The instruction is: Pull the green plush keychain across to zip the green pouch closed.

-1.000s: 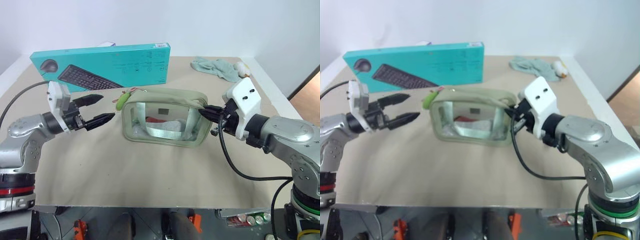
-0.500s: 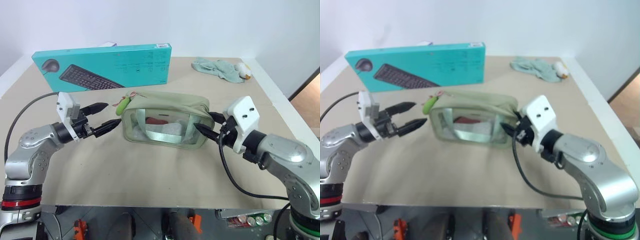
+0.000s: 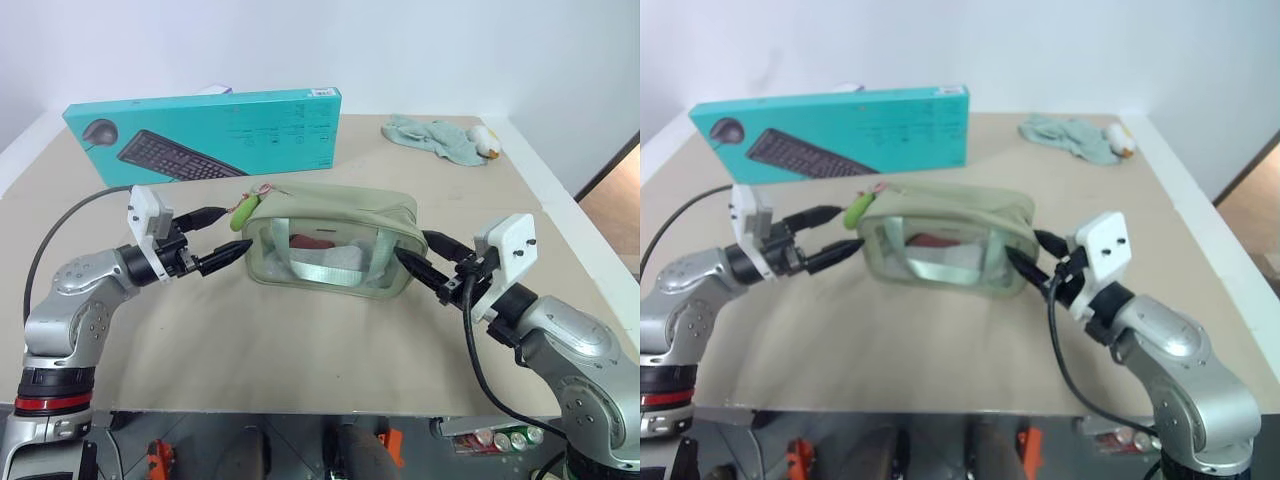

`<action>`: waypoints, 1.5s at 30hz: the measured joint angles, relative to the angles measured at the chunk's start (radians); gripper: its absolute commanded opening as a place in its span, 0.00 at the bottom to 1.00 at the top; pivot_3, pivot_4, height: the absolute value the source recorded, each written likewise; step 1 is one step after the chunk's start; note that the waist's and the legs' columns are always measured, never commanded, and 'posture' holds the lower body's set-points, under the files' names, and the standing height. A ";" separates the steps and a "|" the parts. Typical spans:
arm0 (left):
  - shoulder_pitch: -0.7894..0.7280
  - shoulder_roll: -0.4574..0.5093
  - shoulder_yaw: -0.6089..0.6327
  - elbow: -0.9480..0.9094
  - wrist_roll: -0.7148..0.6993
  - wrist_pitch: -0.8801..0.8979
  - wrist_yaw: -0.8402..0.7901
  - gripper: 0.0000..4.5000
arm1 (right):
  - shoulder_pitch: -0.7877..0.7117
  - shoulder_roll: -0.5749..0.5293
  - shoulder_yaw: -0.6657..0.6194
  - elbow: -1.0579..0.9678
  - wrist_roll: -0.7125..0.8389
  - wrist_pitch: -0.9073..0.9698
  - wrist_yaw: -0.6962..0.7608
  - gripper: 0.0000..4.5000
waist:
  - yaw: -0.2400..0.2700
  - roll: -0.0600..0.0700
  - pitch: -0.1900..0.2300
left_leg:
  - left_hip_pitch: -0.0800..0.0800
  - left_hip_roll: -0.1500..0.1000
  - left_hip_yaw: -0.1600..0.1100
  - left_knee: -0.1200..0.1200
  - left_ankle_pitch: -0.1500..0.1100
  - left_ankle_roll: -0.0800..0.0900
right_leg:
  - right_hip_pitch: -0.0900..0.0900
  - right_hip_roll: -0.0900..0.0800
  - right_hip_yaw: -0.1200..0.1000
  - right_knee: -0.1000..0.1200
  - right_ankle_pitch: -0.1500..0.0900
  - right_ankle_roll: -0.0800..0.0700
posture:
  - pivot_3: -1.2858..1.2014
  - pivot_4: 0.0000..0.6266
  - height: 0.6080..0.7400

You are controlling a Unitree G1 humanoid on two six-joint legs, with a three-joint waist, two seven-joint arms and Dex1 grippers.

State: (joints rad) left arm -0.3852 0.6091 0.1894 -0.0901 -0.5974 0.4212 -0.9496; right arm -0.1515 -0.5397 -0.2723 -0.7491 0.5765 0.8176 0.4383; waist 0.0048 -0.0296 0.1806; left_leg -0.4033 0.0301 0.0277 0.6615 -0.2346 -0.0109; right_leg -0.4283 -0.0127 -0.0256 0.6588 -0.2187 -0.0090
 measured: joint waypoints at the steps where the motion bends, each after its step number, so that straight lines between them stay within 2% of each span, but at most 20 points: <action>1: 0.000 0.000 0.000 0.001 0.001 0.000 0.000 1.00 | -0.005 -0.002 0.001 0.015 0.000 -0.009 0.005 0.19 | 0.000 0.000 0.000 | 0.000 0.000 0.000 0.000 0.000 0.000 | 0.000 0.000 0.000 0.000 0.000 0.000 | 0.52 0.24 1.00; 3: 0.000 0.001 0.000 0.001 0.002 -0.001 -0.001 1.00 | -0.016 -0.014 0.004 0.040 0.000 -0.022 0.019 0.05 | 0.000 0.000 0.000 | 0.000 0.000 0.000 0.000 0.000 0.000 | 0.000 0.000 0.000 0.000 0.000 0.000 | 0.52 0.24 1.00; 4: 0.000 0.001 0.000 0.001 0.003 -0.001 0.000 1.00 | -0.018 -0.021 0.009 0.050 -0.001 -0.027 0.025 0.02 | 0.000 0.000 0.000 | 0.000 0.000 0.000 0.000 0.000 0.000 | 0.000 0.000 0.000 0.000 0.000 0.000 | 0.52 0.24 1.00; 10: 0.000 0.000 0.005 0.001 0.006 -0.002 0.014 1.00 | -0.022 -0.044 0.030 0.087 -0.003 -0.070 0.057 0.02 | -0.001 0.000 0.000 | 0.001 0.000 0.000 0.000 0.000 0.000 | 0.000 0.002 0.000 0.000 0.000 0.000 | 0.52 0.24 1.00; 16: -0.003 0.001 0.060 0.036 -0.026 0.048 0.073 1.00 | -0.023 -0.081 0.048 0.108 -0.026 -0.119 0.089 0.02 | 0.000 0.000 0.000 | 0.001 0.001 0.000 0.000 0.000 0.000 | 0.000 0.003 0.000 0.000 0.000 -0.001 | 0.52 0.24 1.00; 20: -0.004 -0.002 0.052 0.032 -0.057 0.094 0.074 1.00 | -0.025 -0.093 0.054 0.122 -0.035 -0.143 0.105 0.02 | 0.000 0.000 0.000 | 0.001 0.001 0.000 0.000 0.000 0.000 | 0.000 0.003 0.000 0.000 0.000 -0.001 | 0.52 0.24 1.00; 34: -0.080 -0.045 0.033 0.050 -0.054 0.088 0.094 1.00 | -0.025 -0.109 0.069 0.129 -0.051 -0.159 0.105 0.02 | -0.001 0.000 0.000 | 0.002 0.001 0.000 0.000 0.000 0.000 | 0.001 0.003 0.000 0.000 0.000 -0.001 | 0.52 0.24 1.00; 35: -0.081 -0.045 0.034 0.055 -0.058 0.089 0.096 0.89 | -0.025 -0.109 0.069 0.129 -0.051 -0.159 0.105 0.00 | -0.001 0.000 0.000 | 0.002 0.001 0.000 0.000 0.000 0.000 | 0.001 0.003 0.000 0.000 0.000 -0.001 | 0.52 0.24 1.00; 38: -0.083 -0.040 0.036 0.079 -0.056 0.093 0.092 0.69 | -0.025 -0.111 0.069 0.129 -0.051 -0.157 0.104 0.00 | -0.001 0.000 0.000 | 0.002 0.001 0.000 0.000 0.000 0.000 | 0.001 0.003 0.000 0.000 0.001 -0.001 | 0.52 0.24 1.00; 40: -0.083 -0.039 0.029 0.089 -0.041 0.088 0.086 0.50 | -0.025 -0.114 0.069 0.129 -0.050 -0.155 0.103 0.00 | 0.000 0.000 0.000 | 0.002 0.000 0.000 0.000 0.000 0.000 | 0.001 0.003 0.000 0.000 0.001 -0.001 | 0.52 0.24 1.00; 43: -0.083 -0.041 0.013 0.096 -0.034 0.087 0.079 0.32 | -0.025 -0.114 0.069 0.128 -0.050 -0.151 0.100 0.00 | 0.000 0.000 0.000 | 0.002 0.001 0.000 0.000 0.000 0.000 | 0.001 0.003 0.000 0.000 0.001 -0.001 | 0.52 0.24 1.00; 45: -0.083 -0.042 0.009 0.100 -0.030 0.085 0.076 0.14 | -0.025 -0.115 0.069 0.127 -0.050 -0.150 0.099 0.00 | 0.000 0.000 0.000 | 0.002 0.001 0.000 0.000 0.000 0.000 | 0.001 0.003 0.000 0.000 0.001 -0.001 | 0.52 0.24 1.00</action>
State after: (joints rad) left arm -0.4684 0.5667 0.1985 0.0095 -0.6272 0.5060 -0.8740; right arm -0.1767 -0.6544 -0.2035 -0.6221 0.5265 0.6675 0.5377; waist 0.0047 -0.0298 0.1806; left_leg -0.4014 0.0307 0.0278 0.6616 -0.2346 -0.0110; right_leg -0.4268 -0.0098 -0.0253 0.6588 -0.2182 -0.0100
